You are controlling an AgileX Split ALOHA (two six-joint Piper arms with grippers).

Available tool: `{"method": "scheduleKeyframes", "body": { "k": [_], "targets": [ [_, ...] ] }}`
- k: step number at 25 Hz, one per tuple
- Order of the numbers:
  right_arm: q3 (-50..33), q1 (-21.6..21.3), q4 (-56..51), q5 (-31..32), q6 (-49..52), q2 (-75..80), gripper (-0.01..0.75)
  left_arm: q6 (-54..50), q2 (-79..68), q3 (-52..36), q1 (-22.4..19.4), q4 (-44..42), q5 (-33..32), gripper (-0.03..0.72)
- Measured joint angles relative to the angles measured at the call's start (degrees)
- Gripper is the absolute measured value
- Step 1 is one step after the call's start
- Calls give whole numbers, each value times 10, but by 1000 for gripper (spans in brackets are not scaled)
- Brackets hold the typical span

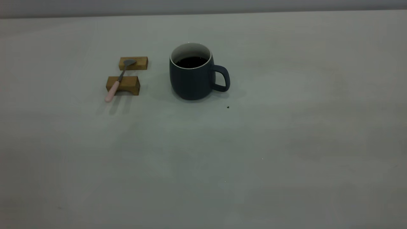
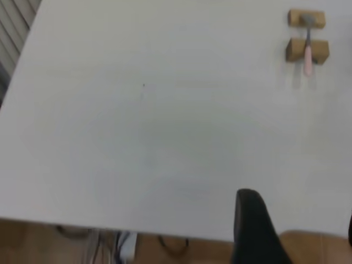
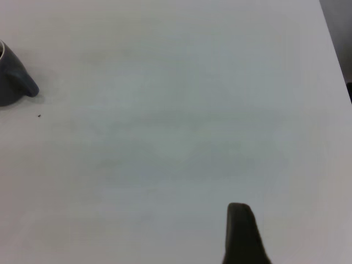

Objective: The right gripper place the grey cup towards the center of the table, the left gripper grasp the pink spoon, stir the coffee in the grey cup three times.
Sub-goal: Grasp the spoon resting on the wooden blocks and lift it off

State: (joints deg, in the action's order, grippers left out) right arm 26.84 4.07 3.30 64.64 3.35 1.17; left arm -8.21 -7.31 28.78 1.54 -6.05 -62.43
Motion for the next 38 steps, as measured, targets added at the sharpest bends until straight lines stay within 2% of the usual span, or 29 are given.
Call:
{"method": "scheduleKeyframes", "body": {
  "k": [7,13,17,26,38],
  "targets": [
    [0,0,0,0,0,0,520,0,-289,28,0,14,91,600],
    [0,0,0,0,0,0,520,0,-534,94,0,33,192,608],
    [0,0,0,0,0,0,520,6,-692,166,0,60,235,598],
    [0,0,0,0,0,0,520,40,-963,337,10,95,258,593],
    [0,0,0,0,0,0,520,23,-1196,484,98,97,286,593]
  ]
}}
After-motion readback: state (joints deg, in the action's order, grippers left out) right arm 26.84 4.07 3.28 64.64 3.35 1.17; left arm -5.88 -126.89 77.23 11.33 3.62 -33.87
